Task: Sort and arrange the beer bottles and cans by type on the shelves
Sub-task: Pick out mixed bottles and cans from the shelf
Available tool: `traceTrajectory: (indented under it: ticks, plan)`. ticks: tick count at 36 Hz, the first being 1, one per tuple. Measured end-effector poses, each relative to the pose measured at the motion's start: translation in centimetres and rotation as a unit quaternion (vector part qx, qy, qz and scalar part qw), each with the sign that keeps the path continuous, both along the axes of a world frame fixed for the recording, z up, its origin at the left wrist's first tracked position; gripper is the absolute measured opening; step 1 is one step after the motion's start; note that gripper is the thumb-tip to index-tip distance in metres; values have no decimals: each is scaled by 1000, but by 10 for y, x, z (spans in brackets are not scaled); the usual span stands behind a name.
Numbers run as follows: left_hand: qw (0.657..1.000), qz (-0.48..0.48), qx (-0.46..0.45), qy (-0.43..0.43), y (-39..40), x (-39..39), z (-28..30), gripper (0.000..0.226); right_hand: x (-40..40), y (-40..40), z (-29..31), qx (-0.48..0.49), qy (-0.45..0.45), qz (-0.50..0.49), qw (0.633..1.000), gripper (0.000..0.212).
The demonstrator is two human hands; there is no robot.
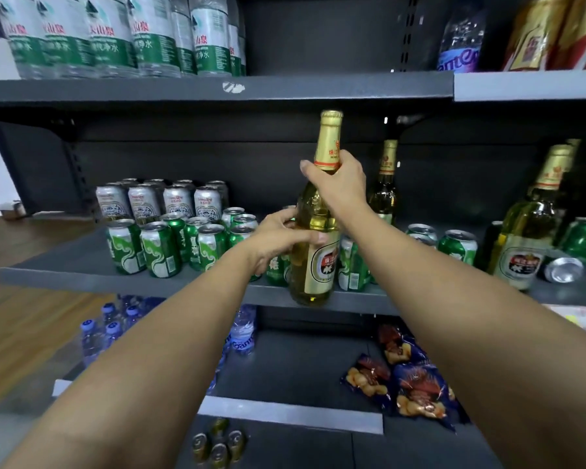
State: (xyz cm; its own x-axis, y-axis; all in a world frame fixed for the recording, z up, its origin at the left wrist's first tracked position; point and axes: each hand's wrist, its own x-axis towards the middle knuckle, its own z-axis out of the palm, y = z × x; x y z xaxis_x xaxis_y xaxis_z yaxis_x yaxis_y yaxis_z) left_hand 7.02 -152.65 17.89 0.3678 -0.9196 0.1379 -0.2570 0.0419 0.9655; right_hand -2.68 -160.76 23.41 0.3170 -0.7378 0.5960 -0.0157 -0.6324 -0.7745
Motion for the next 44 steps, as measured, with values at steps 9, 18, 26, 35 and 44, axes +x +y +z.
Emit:
traceTrajectory:
  ticks: [9, 18, 26, 35, 44]
  plan:
    - [998, -63, 10, 7, 5, -70, -18, 45, -68, 17, -24, -7, 40, -126, 991, 37]
    - [991, -136, 8, 14, -60, -173, -29, 42, -192, -20, -48, 20, 34, -206, 978, 26]
    - [977, -211, -24, 26, -150, -295, -18, 44, -315, -96, -33, 1, 25, -282, 959, 26]
    - [967, -146, -42, -203, -264, -420, -31, 76, -433, -208, -12, -14, 45, -320, 946, 35]
    - [978, -97, -10, -185, -355, -476, -44, 86, -481, -298, -27, 29, 31, -308, 950, 40]
